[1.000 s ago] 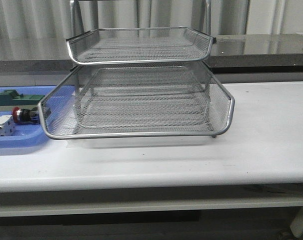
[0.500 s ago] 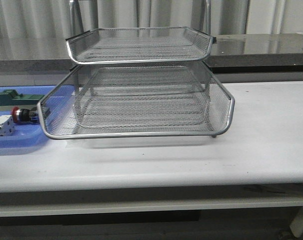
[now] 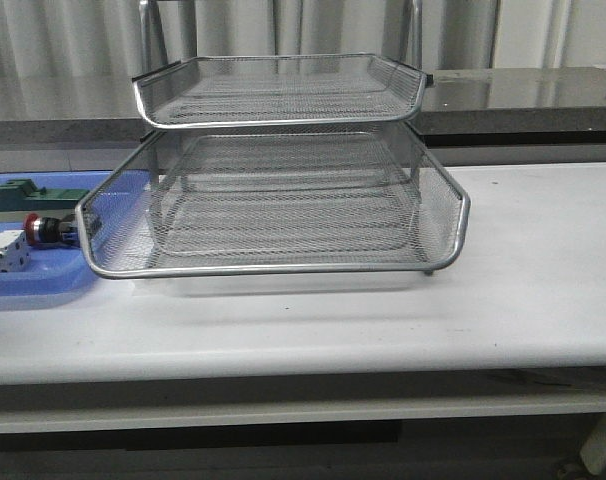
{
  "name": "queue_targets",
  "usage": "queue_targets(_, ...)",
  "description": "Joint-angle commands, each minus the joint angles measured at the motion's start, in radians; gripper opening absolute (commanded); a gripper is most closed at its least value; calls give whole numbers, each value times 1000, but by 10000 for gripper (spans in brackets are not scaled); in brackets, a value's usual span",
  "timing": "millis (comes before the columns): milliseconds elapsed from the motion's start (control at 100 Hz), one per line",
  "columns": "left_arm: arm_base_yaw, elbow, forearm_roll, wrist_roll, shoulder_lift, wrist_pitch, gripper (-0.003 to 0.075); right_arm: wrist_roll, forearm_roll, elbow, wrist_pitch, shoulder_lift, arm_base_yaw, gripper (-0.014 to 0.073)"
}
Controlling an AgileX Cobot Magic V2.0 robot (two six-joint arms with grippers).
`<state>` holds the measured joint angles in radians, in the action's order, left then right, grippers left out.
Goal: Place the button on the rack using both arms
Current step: 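Release the tier and withdraw the right gripper, then lower the left gripper onto the red push button in the tray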
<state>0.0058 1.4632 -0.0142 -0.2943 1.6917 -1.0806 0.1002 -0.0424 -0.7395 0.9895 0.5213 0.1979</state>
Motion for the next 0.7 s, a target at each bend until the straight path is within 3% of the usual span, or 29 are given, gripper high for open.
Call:
queue_targets(0, 1, 34, -11, -2, -39, 25, 697, 0, 10, -29, -59, 1, 4, -67)
queue_targets(300, 0, 34, -41, -10, -37, 132, 619, 0, 10, -29, -59, 1, 4, -67)
queue_targets(520, -25, 36, -41, -220, 11, 314, 620, 0, 10, -29, -59, 1, 4, -67)
queue_targets(690, -68, 87, -33, -376, 95, 344, 620, 0, 10, -29, -59, 1, 4, -67)
